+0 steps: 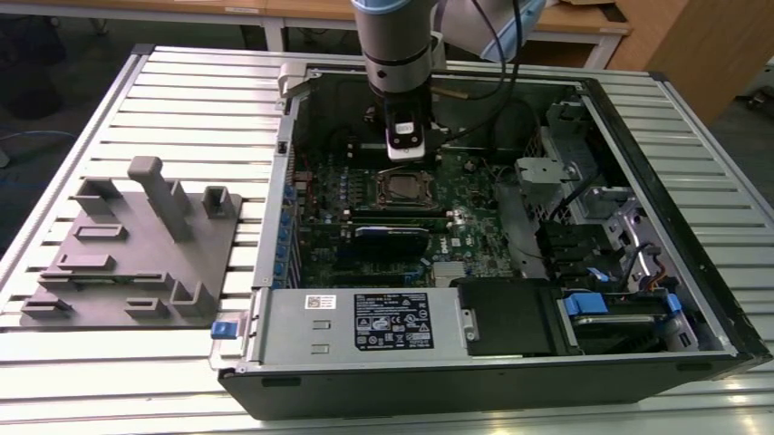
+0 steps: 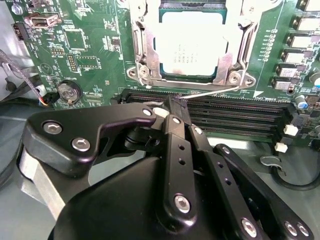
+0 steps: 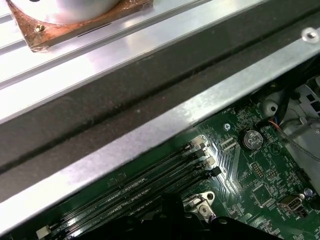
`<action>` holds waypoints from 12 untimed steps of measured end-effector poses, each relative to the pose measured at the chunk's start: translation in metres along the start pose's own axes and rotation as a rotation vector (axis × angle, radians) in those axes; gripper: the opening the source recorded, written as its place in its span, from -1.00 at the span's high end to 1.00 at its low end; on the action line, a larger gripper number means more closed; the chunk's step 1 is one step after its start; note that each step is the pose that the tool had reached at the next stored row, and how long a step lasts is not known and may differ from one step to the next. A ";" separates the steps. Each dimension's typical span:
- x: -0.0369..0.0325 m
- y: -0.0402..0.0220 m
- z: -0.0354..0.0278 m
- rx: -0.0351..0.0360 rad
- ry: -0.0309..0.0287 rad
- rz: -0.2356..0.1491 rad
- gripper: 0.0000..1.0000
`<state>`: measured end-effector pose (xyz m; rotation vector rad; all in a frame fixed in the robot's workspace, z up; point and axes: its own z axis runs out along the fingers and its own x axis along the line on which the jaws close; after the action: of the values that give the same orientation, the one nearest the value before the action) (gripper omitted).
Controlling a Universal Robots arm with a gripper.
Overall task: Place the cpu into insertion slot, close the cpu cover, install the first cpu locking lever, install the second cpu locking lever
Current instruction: 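Install the first cpu locking lever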
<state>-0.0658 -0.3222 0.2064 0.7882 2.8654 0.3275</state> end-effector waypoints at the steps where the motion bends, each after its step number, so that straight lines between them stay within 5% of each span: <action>1: 0.0001 -0.0001 0.0004 0.0010 -0.0025 -0.001 0.79; 5: 0.0003 -0.0005 0.0023 0.0079 -0.0104 -0.003 0.79; 12: 0.0006 -0.0002 0.0024 0.0101 -0.0118 -0.004 0.79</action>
<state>-0.0659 -0.3217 0.2040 0.7836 2.8595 0.3071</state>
